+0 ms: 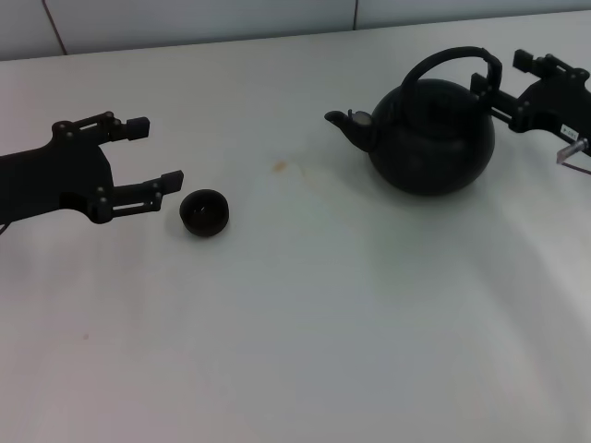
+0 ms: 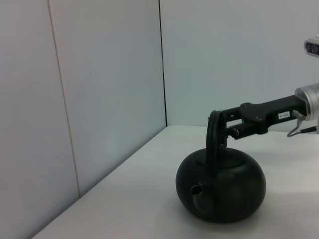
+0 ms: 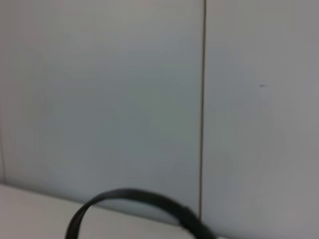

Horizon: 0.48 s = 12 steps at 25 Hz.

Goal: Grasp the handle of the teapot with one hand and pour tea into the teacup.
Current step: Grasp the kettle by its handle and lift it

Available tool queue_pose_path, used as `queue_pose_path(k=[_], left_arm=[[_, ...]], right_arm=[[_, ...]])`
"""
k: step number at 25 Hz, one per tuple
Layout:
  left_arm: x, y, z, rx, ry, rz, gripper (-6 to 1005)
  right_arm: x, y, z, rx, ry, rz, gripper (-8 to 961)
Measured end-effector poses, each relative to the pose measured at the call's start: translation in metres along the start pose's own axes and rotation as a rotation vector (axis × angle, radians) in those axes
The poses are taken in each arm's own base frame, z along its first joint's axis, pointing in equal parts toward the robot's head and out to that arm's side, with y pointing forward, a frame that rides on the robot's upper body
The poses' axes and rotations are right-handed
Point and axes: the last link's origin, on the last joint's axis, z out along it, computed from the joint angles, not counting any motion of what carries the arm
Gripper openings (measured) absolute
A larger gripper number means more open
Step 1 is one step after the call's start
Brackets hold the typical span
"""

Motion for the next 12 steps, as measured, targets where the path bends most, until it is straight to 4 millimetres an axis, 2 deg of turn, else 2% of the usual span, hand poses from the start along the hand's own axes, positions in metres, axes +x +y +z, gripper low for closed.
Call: queue_pose_path(k=[3, 11, 12], left_arm=[[0.0006, -0.0004, 0.0001, 0.001, 0.001, 0.002, 802], [0.0009, -0.0014, -0.0008, 0.010, 0.005, 0.000, 802], [0.0009, -0.0014, -0.0008, 0.010, 0.005, 0.000, 802]], right_arm=[[0.0015, 0.0037, 0.0007, -0.013, 0.008, -0.060, 679], [0.0015, 0.0032, 0.0007, -0.010, 0.006, -0.060, 593], [0.0015, 0.0032, 0.0007, -0.010, 0.006, -0.060, 532]])
